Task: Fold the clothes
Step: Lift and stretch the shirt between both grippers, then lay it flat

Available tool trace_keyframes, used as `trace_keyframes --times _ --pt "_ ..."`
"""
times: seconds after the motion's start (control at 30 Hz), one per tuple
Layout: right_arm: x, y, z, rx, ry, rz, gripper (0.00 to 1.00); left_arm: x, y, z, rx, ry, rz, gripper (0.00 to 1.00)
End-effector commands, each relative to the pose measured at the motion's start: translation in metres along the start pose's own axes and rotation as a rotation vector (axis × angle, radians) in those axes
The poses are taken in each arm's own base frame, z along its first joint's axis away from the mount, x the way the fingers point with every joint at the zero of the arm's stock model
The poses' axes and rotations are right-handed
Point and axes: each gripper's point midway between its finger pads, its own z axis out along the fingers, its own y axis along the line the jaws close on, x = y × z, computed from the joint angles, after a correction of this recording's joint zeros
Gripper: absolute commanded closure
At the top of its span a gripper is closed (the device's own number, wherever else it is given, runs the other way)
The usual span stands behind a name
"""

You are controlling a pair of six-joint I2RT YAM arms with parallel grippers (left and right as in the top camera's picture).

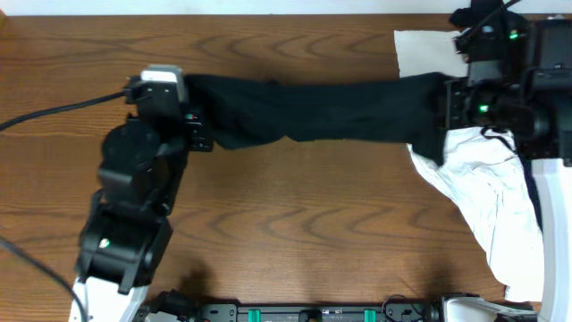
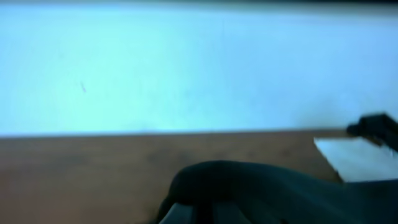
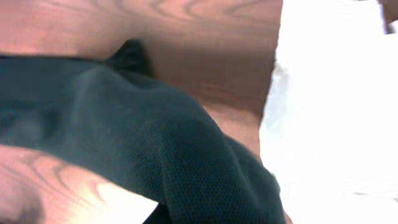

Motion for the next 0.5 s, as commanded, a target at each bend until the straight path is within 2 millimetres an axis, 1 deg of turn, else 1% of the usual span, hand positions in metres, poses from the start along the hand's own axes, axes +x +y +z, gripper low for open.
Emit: trace_keyframes --times 0.0,0.17,0.33,0.4,0.47 --pt "-0.007 -0.008 -0.017 0.037 -0.039 -0.008 0.99 -0.030 0.007 -0.014 -0.037 -0.078 0.038 0.94" --pt "-0.007 -0.018 -0.037 0.107 -0.074 0.002 0.99 -0.050 0.009 -0.037 -0.035 -0.148 0.025 0.94" --pt "-0.007 -0.039 -0.063 0.240 -0.146 0.070 0.99 -0.068 0.024 -0.066 -0.100 -0.229 0.004 0.94" --pt "-0.008 -0.042 -0.071 0.267 -0.171 0.073 0.99 -0.071 0.025 -0.074 -0.102 -0.247 -0.001 0.94" --pt "-0.010 -0.043 -0.073 0.267 -0.182 0.073 0.99 -0.071 0.026 -0.075 -0.102 -0.249 -0.002 0.94"
